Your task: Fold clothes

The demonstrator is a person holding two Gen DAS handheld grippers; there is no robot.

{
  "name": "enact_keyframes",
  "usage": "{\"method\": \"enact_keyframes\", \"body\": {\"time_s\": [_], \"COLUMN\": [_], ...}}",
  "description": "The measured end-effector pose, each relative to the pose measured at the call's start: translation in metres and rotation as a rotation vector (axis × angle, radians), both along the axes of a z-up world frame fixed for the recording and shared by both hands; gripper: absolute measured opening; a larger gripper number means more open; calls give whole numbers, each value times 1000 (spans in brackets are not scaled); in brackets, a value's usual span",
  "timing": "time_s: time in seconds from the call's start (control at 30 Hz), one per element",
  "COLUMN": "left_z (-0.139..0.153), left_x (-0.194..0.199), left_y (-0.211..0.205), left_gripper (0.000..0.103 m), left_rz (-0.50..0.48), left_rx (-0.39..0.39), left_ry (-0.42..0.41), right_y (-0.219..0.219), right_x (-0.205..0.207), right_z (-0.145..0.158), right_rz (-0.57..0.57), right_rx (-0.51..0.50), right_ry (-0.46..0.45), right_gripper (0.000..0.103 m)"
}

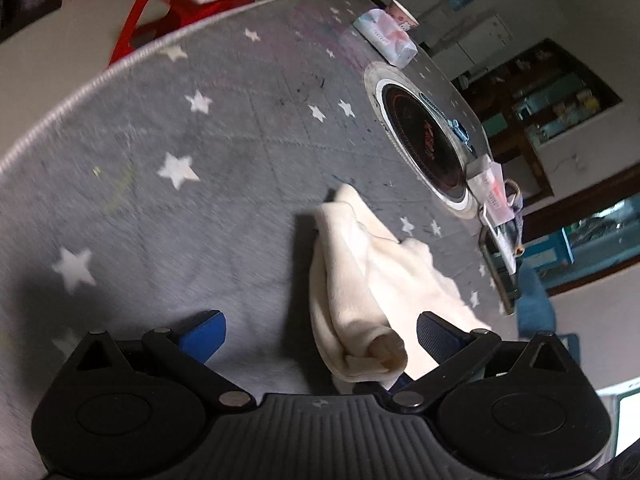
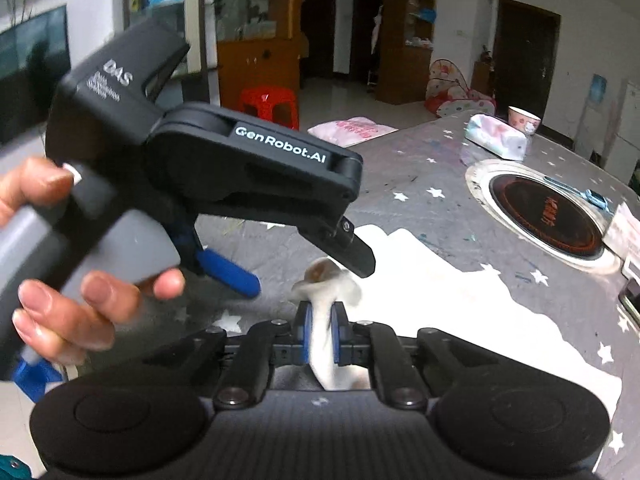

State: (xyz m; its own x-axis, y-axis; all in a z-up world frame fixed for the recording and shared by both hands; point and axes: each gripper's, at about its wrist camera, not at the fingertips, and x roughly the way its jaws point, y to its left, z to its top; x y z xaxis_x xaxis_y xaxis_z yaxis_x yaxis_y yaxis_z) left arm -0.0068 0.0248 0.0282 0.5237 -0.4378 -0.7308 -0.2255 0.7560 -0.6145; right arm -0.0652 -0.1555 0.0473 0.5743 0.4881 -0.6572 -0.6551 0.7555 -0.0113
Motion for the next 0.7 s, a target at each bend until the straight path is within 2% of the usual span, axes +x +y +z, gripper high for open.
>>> {"method": "enact_keyframes", "body": {"time_s": [0.13,0.2,0.3,0.37,0.4,0.47,0.57,0.7], "left_z": [-4,-6,-12,-19,-23,-26,-30,-29], "left_x": [1,1,0,-2,-2,-3,-4,-3], "left_y": [-7,-11,-15,-17,-17,-16,-14,-14], "left_gripper": [101,96,81,61,55,38,25,20], "left_rz": [27,35,21,14,17,28,38,27], "left_rx": [-49,-68,-117,-167,-186,-194,-195,-169], "left_ry": [2,-9,-28,-16,-5,2,6,-4], "right_y": [-16,-23,-28,-31,-32,-32,-29,-36], "right_x": [1,0,-7,-11,-13,-20,-24,-31], "right_z": [5,8,11,13,14,12,11,11], "right_rz": [-15,-21,-20,-14,-12,-4,10,-17], "right_rx": [60,87,108,116,120,120,124,90], "right_ry": [22,35,32,31,30,33,26,22], "right_gripper": [8,8,8,8,8,7,6,12]}}
